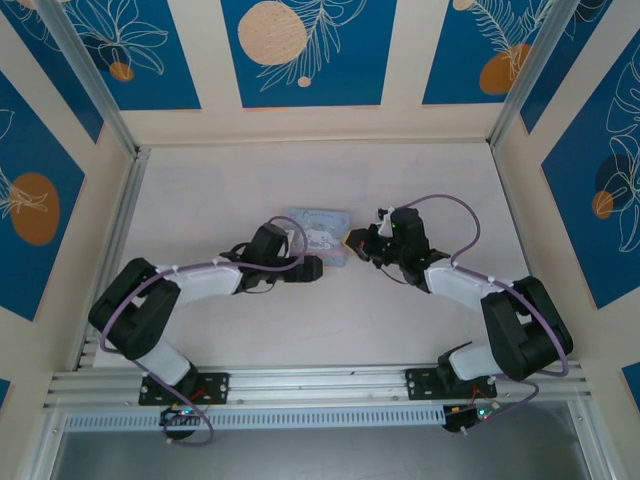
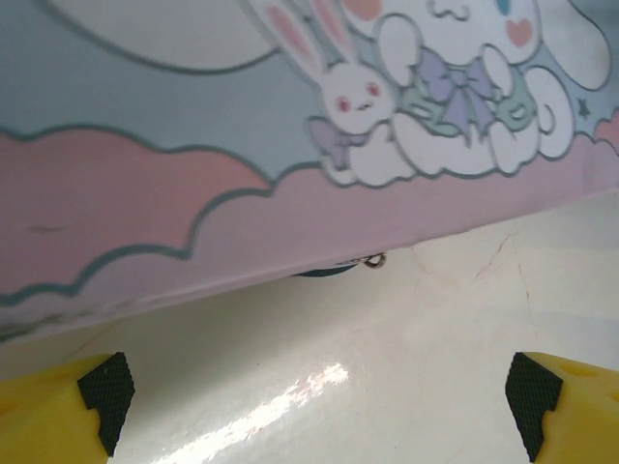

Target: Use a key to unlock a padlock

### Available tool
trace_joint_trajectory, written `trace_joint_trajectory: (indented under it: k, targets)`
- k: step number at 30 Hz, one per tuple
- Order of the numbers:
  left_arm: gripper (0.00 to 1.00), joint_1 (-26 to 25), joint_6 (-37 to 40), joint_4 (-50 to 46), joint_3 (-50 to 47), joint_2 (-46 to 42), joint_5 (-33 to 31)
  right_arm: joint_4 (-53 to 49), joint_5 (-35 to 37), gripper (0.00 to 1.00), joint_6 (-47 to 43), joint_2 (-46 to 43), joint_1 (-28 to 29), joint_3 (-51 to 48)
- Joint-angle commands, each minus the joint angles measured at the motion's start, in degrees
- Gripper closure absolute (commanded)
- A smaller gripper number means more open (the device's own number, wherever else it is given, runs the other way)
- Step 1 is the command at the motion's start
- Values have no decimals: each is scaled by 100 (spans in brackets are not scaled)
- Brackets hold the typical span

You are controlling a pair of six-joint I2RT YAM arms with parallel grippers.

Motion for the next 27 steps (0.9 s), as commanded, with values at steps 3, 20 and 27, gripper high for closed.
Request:
trace_joint_trajectory:
  k: [3,20,27]
  targets:
    - [0,-225,688,443,73,377,-374,112,10,100,126,16,119,-129]
    - [0,-673,1132,1473,442,1415,-855,74,235,100,182,441,-67,306]
    - [0,-770,915,1837,631,1606,-707,86,262,100,165,761,-218,555]
